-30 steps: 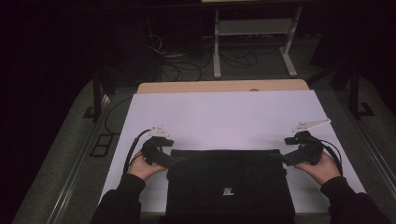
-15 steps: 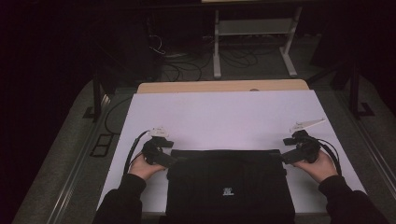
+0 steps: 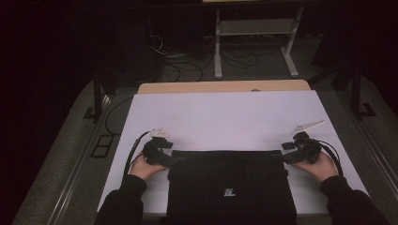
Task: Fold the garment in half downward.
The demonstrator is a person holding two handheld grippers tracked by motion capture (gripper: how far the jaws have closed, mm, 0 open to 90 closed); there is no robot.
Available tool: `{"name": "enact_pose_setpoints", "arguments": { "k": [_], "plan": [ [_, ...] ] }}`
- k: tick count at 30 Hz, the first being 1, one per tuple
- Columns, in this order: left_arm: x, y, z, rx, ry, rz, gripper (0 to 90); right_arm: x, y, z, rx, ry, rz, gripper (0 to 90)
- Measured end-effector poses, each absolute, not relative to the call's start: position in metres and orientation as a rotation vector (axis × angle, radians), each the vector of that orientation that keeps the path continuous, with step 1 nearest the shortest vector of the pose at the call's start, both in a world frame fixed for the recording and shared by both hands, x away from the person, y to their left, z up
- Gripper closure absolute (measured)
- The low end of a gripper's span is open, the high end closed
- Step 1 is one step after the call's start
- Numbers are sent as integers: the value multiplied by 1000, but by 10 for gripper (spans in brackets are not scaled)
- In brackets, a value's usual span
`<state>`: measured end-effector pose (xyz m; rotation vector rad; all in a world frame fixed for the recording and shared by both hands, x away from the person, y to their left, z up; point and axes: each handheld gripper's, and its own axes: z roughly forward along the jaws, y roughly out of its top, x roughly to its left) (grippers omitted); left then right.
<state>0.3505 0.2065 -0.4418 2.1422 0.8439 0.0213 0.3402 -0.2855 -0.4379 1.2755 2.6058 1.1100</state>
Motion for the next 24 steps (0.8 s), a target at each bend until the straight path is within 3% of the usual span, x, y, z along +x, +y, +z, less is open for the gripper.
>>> {"name": "enact_pose_setpoints", "arguments": {
  "k": [8, 11, 18, 24],
  "plan": [
    [355, 211, -447, 2152, 865, 5, 2, 346, -287, -444, 1306, 2603, 1097, 451],
    [356, 214, -447, 2167, 860, 10, 59, 346, -288, -444, 1314, 2592, 1089, 502],
    [356, 215, -447, 2165, 853, 74, 248, 346, -288, -444, 1302, 2614, 1094, 649],
    [359, 219, -449, 2146, 842, 69, 506, 347, -287, -445, 1323, 2632, 1102, 778]
  ]
}}
